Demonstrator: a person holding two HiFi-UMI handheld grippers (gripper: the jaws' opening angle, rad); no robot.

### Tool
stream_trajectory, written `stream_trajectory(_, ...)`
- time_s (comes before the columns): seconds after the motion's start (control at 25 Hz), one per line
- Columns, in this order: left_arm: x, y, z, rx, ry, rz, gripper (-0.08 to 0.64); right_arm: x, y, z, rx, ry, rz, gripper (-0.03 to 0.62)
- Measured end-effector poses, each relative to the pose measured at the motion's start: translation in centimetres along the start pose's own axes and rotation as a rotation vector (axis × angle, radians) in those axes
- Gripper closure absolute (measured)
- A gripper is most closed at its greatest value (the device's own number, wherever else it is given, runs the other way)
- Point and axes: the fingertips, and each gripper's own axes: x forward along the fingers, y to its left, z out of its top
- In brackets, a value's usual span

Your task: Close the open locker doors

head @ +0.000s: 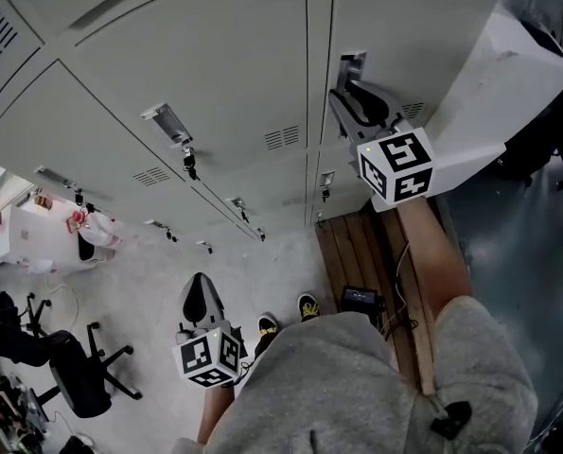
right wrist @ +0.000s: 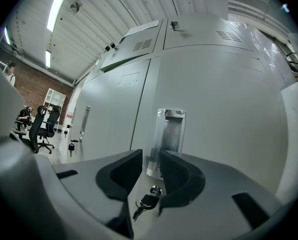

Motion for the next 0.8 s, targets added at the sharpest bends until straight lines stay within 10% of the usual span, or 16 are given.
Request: stream_trajectory(0.8,-0.6,0.8,1.9,0.077,-0.010,-0.289,0.551,-16.0,11.4,-0.8,0.191,0.015,-0.100,0.558)
